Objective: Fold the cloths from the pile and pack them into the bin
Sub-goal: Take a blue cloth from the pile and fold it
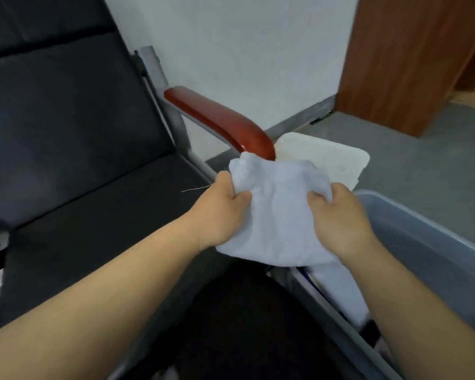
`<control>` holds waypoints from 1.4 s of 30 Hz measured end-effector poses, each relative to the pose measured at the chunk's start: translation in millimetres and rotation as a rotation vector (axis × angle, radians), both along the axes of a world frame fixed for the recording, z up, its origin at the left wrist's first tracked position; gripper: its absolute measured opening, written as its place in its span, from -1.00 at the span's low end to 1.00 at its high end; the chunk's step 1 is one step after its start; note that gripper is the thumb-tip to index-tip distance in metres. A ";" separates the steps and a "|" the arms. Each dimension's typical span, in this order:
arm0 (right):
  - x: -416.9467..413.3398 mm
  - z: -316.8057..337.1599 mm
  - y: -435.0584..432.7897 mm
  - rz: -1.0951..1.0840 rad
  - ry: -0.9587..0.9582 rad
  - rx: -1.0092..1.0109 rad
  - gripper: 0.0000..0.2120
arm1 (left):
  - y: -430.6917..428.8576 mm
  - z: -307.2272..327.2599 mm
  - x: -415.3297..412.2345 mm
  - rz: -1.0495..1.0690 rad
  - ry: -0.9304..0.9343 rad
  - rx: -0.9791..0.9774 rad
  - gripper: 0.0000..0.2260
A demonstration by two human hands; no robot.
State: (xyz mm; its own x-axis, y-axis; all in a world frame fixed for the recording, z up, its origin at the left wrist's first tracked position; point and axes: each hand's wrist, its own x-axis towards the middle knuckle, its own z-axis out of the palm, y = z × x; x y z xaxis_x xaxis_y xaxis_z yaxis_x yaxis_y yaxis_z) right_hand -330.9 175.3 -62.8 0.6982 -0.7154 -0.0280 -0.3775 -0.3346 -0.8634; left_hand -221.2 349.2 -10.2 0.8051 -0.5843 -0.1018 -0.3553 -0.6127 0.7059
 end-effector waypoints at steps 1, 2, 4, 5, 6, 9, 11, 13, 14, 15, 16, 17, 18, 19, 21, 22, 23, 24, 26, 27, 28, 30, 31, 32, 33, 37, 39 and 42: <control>-17.0 -12.3 -14.4 -0.052 0.012 0.034 -0.80 | -22.4 -7.4 -7.6 -0.075 -0.001 0.050 -0.82; -32.1 -23.9 -24.5 -0.089 0.022 0.057 -0.78 | -40.3 -14.7 -13.2 -0.136 0.008 0.096 -0.84; -70.7 -45.1 -48.4 -0.200 0.056 0.090 -0.78 | -84.6 -31.3 -32.5 -0.276 0.023 0.175 -0.82; -85.6 -54.3 -55.7 -0.234 0.077 0.099 -0.80 | -99.4 -37.9 -40.8 -0.340 0.020 0.207 -0.79; -96.9 -61.1 -60.9 -0.262 0.088 0.102 -0.79 | -111.4 -44.2 -46.7 -0.392 0.031 0.237 -0.81; -147.3 -87.8 -80.5 -0.380 0.141 0.156 -0.77 | -156.7 -72.5 -74.0 -0.522 0.086 0.342 -0.90; -175.1 -104.8 -84.5 -0.432 0.199 0.187 -0.76 | -177.4 -95.2 -88.4 -0.564 0.114 0.432 -0.78; -208.3 -122.7 -89.9 -0.495 0.267 0.199 -0.78 | -199.8 -123.3 -112.1 -0.614 0.120 0.517 -0.65; -223.7 -130.9 -90.0 -0.525 0.295 0.205 -0.78 | -208.1 -138.4 -123.2 -0.640 0.129 0.550 -0.60; -241.0 -139.3 -92.0 -0.555 0.320 0.221 -0.79 | -220.0 -152.6 -138.9 -0.677 0.140 0.563 -0.57; -252.0 -144.2 -92.3 -0.567 0.348 0.238 -0.78 | -226.6 -164.4 -151.0 -0.682 0.167 0.575 -0.54; -265.6 -153.0 -91.7 -0.585 0.407 0.260 -0.76 | -232.7 -180.1 -166.3 -0.693 0.198 0.582 -0.52; -274.3 -159.2 -91.4 -0.592 0.466 0.278 -0.74 | -236.7 -192.4 -177.4 -0.695 0.222 0.587 -0.49; -280.9 -166.2 -91.3 -0.594 0.539 0.311 -0.72 | -238.9 -203.9 -186.7 -0.699 0.236 0.586 -0.46; -288.5 -178.6 -87.0 -0.514 0.756 0.363 -0.69 | -234.9 -230.5 -199.8 -0.693 0.261 0.591 -0.38; -290.3 -183.3 -84.8 -0.462 0.864 0.371 -0.64 | -230.8 -241.5 -205.1 -0.698 0.281 0.606 -0.35; -290.4 -188.8 -82.4 -0.440 0.922 0.358 -0.57 | -225.8 -249.2 -209.0 -0.704 0.302 0.621 -0.38; -289.0 -192.3 -79.7 -0.450 0.926 0.354 -0.48 | -221.0 -253.0 -209.5 -0.724 0.310 0.652 -0.45; -286.1 -194.6 -75.9 -0.444 0.918 0.326 -0.37 | -217.8 -253.6 -207.6 -0.780 0.315 0.704 -0.53; -285.0 -194.2 -75.3 -0.411 0.917 0.300 -0.37 | -217.1 -250.6 -204.6 -0.807 0.306 0.703 -0.55; -284.5 -193.2 -75.9 -0.383 0.903 0.285 -0.39 | -217.1 -246.3 -201.8 -0.831 0.288 0.693 -0.54; -279.6 -187.7 -81.7 -0.357 0.825 0.273 -0.41 | -220.3 -230.5 -192.9 -0.865 0.212 0.684 -0.43; -274.8 -183.7 -85.7 -0.343 0.766 0.270 -0.42 | -220.4 -219.8 -186.6 -0.871 0.163 0.687 -0.39; -267.6 -177.6 -88.5 -0.318 0.704 0.262 -0.44 | -219.1 -208.3 -179.4 -0.876 0.111 0.688 -0.39; -255.7 -171.1 -90.7 -0.283 0.644 0.240 -0.47 | -215.2 -194.2 -168.8 -0.874 0.063 0.691 -0.43; -199.0 -136.1 -89.8 -0.155 0.416 0.138 -0.68 | -188.2 -128.6 -127.3 -0.795 0.045 0.683 -0.44; -167.4 -114.7 -82.5 -0.076 0.334 0.085 -0.66 | -165.9 -97.5 -106.6 -0.699 0.002 0.579 -0.46; -110.8 -75.9 -61.9 0.052 0.153 -0.002 -0.71 | -108.2 -54.7 -75.7 -0.484 -0.101 0.357 -0.56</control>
